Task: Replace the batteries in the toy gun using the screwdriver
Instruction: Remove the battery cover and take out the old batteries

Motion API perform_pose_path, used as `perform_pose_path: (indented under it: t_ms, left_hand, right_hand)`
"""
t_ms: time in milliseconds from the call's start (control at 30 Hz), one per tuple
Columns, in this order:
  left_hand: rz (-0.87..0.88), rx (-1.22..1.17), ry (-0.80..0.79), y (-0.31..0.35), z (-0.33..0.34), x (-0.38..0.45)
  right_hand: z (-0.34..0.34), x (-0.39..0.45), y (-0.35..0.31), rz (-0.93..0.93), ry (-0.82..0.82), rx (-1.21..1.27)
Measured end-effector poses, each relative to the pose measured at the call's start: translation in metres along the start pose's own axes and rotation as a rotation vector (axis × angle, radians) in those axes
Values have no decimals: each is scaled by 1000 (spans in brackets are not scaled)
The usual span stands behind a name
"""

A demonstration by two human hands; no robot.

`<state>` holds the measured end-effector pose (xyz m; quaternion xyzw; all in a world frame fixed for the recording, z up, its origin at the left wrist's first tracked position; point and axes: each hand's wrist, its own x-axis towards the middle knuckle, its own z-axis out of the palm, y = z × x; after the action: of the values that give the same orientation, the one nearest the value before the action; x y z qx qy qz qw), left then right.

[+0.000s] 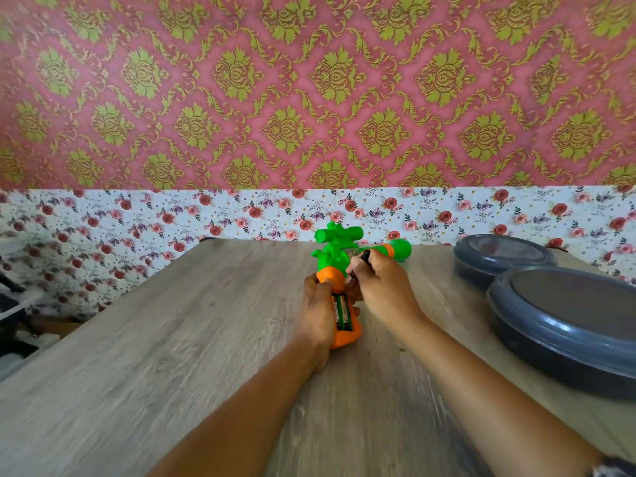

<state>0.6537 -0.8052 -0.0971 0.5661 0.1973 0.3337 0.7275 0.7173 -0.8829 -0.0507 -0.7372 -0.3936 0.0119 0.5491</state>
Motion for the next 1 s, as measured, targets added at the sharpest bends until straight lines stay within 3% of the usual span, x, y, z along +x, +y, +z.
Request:
perform_pose_path:
  t_ms: [233, 500, 667, 867, 1000]
  left_hand:
    - [-45, -65, 27, -2, -2, 6]
    - [-65, -45, 46, 2, -1, 2]
    - [-39, 2, 37, 2, -2, 2]
    - [-29, 44, 57, 2, -1, 3]
    - [-57, -56, 26, 7, -1, 1]
  right_hand:
    - [-3, 29, -18, 133, -226, -116]
    - [-1, 36, -29, 172, -283, -213]
    - [-1, 39, -34, 292, -339, -133]
    - [-1, 33, -17, 304, -237, -78]
    - [3, 19, -2, 200, 10, 102]
